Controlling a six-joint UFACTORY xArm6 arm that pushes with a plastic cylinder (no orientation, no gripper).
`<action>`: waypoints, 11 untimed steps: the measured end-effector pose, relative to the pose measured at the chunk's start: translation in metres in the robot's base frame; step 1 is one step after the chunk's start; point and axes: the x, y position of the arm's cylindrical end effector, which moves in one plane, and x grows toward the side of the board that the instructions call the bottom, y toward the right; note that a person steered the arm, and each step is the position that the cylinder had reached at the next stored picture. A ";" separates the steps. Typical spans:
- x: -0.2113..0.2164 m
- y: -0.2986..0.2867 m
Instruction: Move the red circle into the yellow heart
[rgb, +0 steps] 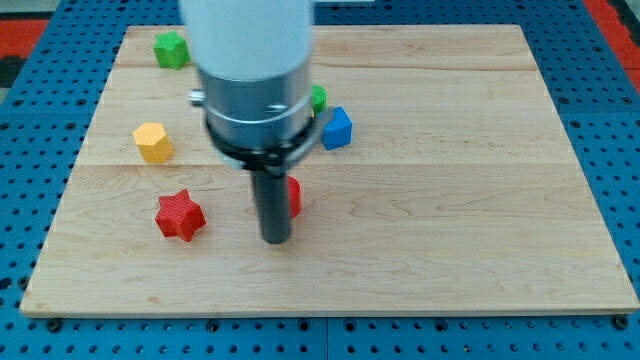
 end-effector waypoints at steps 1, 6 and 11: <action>-0.028 -0.009; -0.047 0.032; -0.080 0.042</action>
